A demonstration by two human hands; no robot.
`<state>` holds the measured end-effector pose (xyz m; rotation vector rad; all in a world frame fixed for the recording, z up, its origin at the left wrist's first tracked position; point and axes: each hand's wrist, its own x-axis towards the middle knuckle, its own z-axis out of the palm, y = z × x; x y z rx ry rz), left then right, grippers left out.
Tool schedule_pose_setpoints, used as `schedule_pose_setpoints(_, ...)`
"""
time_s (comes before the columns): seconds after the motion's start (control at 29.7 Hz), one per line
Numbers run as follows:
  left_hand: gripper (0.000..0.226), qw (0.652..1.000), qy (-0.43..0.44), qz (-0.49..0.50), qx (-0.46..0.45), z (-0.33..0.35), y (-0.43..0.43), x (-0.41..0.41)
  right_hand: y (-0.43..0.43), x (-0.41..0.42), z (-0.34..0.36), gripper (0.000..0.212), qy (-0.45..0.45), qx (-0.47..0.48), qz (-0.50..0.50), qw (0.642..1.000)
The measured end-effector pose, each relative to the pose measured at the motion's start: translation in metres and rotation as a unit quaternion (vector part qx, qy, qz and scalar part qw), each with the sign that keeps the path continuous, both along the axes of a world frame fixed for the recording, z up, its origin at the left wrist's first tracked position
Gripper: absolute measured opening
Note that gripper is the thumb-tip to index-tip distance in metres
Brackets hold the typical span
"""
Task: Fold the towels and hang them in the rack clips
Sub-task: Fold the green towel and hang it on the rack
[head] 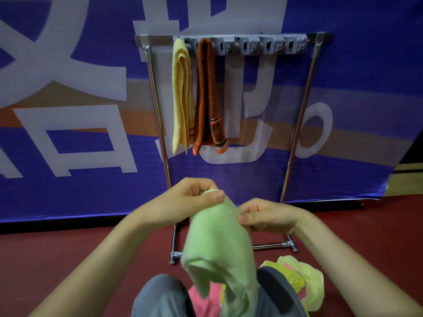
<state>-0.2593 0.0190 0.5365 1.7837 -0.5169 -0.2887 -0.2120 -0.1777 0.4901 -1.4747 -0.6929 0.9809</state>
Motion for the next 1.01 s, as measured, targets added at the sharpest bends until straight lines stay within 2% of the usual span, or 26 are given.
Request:
schedule_pose_setpoints(0.13,0.037,0.998,0.029,0.048,-0.005,-0.005,0.012,-0.004,-0.003,-0.001,0.002,0.045,-0.013,0.054,-0.052,0.997)
schedule_pose_setpoints(0.2,0.048,0.997,0.053,0.04,0.034,-0.009,0.014,-0.004,0.0,-0.003,0.016,0.045,-0.006,0.094,-0.077,0.993)
schedule_pose_setpoints(0.27,0.045,0.996,0.068,0.028,0.043,-0.006,0.008,-0.002,0.007,-0.004,0.033,0.039,-0.032,0.104,-0.09,0.99)
schedule_pose_setpoints(0.37,0.039,0.998,0.039,0.046,0.009,0.009,-0.006,0.0,0.017,-0.002,0.055,0.026,-0.073,0.085,-0.108,0.988)
schedule_pose_setpoints(0.44,0.043,0.998,0.005,0.068,-0.004,0.018,-0.01,0.005,0.018,0.001,0.063,0.026,-0.08,0.08,-0.128,0.985)
schedule_pose_setpoints(0.51,0.042,0.997,-0.013,0.072,-0.028,0.026,-0.01,0.006,0.016,0.002,0.065,0.03,-0.088,0.067,-0.139,0.984)
schedule_pose_setpoints(0.64,0.028,0.994,-0.037,0.064,-0.074,0.036,-0.016,0.007,0.01,0.001,0.049,0.067,-0.083,0.026,-0.158,0.984)
schedule_pose_setpoints(0.67,0.028,0.993,-0.033,0.069,-0.09,0.036,-0.017,0.007,0.006,-0.001,0.043,0.067,-0.074,0.023,-0.152,0.985)
schedule_pose_setpoints(0.74,0.029,0.991,-0.018,0.082,-0.101,0.036,-0.014,0.009,-0.002,-0.004,0.032,0.052,-0.052,0.058,-0.146,0.986)
schedule_pose_setpoints(0.84,0.03,0.992,0.014,0.11,-0.059,0.03,-0.013,0.012,-0.006,-0.005,0.032,0.023,-0.023,0.136,-0.184,0.973)
schedule_pose_setpoints(0.91,0.035,0.993,0.037,0.11,-0.009,0.026,-0.015,0.015,-0.005,0.001,0.038,0.024,-0.052,0.148,-0.201,0.967)
schedule_pose_setpoints(1.01,0.045,0.996,0.016,0.082,0.042,0.023,-0.019,0.018,0.002,0.005,0.051,0.027,-0.08,0.138,-0.188,0.969)
